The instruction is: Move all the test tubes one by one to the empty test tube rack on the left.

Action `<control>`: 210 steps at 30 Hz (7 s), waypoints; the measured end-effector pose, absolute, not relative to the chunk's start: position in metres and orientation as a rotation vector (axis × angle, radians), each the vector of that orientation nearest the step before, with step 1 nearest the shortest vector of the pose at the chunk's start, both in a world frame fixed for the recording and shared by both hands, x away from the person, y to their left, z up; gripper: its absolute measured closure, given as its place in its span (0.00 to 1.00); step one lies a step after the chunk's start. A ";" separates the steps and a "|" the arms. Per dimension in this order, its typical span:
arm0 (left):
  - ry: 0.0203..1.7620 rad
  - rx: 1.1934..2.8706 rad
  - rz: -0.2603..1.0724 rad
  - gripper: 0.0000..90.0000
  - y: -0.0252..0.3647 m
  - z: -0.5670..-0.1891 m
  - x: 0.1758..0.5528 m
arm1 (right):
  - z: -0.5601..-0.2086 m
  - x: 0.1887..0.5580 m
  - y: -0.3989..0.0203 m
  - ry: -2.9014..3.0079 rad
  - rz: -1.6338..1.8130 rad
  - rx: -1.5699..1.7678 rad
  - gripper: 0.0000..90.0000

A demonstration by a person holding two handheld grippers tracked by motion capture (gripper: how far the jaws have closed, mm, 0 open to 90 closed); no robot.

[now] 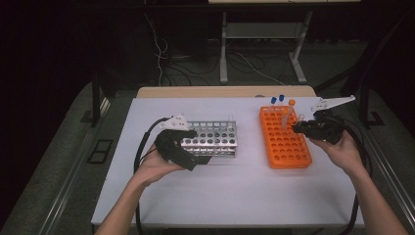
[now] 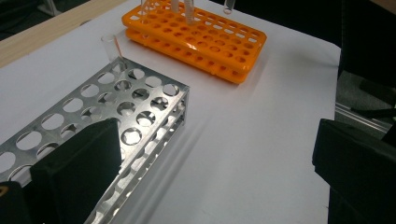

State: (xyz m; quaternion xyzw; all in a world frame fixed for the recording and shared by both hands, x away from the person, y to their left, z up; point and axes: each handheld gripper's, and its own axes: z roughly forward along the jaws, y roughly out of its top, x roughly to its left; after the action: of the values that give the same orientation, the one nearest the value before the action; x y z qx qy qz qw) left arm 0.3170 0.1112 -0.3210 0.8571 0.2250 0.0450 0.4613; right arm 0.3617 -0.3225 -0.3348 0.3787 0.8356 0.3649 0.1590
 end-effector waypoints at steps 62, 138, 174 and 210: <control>0.154 2.385 -0.120 0.70 0.031 -0.316 0.335 | -0.359 0.306 -0.150 2.845 1.089 0.524 0.83; 0.414 2.326 0.118 0.83 0.047 -0.281 0.453 | -0.355 0.290 -0.285 2.594 1.260 0.979 0.00; 0.469 2.346 0.077 0.83 0.037 -0.331 0.476 | -0.350 0.319 -0.329 2.479 1.248 1.120 0.00; 0.553 2.279 0.064 0.43 0.053 -0.320 0.444 | -0.356 0.386 -0.335 2.443 1.193 1.208 0.00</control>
State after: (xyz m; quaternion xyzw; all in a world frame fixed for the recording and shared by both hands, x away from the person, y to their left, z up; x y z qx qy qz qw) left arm 0.4445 0.0533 -0.3198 0.8956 0.2172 0.0253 0.3873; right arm 0.3861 -0.3346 -0.3563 0.4047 0.8183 0.3996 0.0831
